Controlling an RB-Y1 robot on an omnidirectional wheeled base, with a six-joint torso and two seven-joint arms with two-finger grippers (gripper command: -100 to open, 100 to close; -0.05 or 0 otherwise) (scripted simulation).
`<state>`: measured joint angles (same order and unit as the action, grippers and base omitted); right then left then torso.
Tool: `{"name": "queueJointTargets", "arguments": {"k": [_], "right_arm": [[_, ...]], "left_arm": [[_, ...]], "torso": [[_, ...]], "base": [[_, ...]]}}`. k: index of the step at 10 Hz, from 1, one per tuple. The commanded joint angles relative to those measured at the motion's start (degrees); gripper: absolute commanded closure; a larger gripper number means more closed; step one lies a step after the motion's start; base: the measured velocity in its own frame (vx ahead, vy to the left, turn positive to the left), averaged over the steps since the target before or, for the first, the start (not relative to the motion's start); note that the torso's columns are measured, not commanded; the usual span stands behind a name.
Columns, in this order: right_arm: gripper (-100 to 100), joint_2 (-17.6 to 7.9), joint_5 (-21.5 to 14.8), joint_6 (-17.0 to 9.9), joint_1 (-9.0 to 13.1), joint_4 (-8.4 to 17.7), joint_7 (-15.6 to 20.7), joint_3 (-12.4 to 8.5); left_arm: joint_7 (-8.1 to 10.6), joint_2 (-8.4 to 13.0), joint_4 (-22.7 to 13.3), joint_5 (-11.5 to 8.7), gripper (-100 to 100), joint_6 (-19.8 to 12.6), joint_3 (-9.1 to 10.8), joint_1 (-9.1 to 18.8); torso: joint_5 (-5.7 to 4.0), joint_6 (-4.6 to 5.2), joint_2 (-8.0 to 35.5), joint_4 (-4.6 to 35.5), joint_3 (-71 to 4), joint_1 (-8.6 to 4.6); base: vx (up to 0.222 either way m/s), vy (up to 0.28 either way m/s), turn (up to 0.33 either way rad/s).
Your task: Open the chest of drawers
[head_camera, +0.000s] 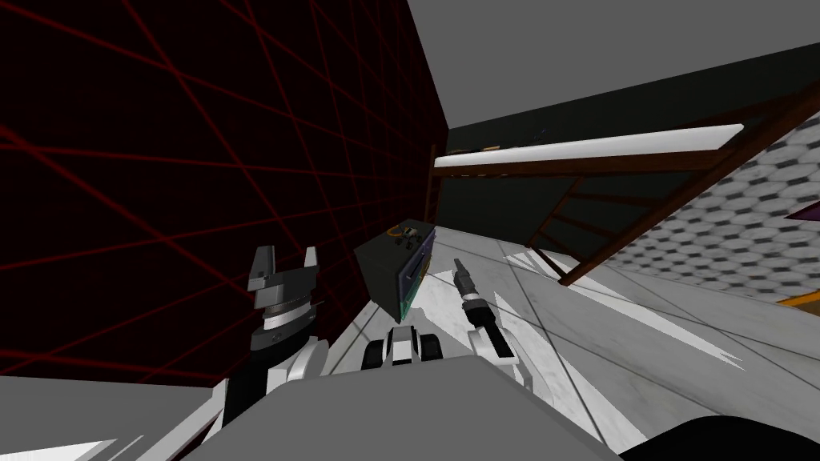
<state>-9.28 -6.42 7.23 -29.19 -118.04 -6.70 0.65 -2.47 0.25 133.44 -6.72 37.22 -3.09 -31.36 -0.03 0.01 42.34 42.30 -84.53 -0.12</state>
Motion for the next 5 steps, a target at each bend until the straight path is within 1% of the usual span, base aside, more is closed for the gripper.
{"name": "queueJointTargets", "arguments": {"k": [1,2,3,4,5], "right_arm": [[-100,-0.51,-4.55,-4.66,0.53,4.23,0.07,1.91],[-100,-0.51,-5.29,-6.3,0.53,5.29,0.07,1.91],[-100,-0.64,-7.38,-7.85,0.76,7.79,0.08,2.84],[-100,-0.64,-7.9,-9.02,0.76,7.79,0.08,2.84],[-100,-0.64,-7.9,-9.48,0.76,7.79,0.08,2.84]], "left_arm": [[0.0,0.0,0.0,0.0,0,0.0,0.0,0.0],[0.0,0.0,0.0,0.0,0,0.0,-0.01,0.0],[0.0,0.0,0.0,0.0,0,0.0,0.0,0.0],[0.0,0.0,0.0,0.0,0,0.0,0.0,0.0],[0.0,0.0,0.0,0.0,0,0.0,0.0,0.0]], "torso": [[0.02,-0.02,-0.06,-0.01,-0.03,0.11],[0.07,-0.02,-0.12,-0.03,-0.07,0.25],[0.06,0.03,-0.07,-0.03,-0.06,0.17],[0.04,-0.01,-0.04,-0.02,-0.03,0.15],[0.02,0.0,-0.02,0.0,-0.02,0.04]], "base": [[0.044,0.082,0.235],[0.037,0.068,0.073],[0.039,0.071,0.136],[0.029,0.046,0.075],[0.013,0.013,-0.01]]}}
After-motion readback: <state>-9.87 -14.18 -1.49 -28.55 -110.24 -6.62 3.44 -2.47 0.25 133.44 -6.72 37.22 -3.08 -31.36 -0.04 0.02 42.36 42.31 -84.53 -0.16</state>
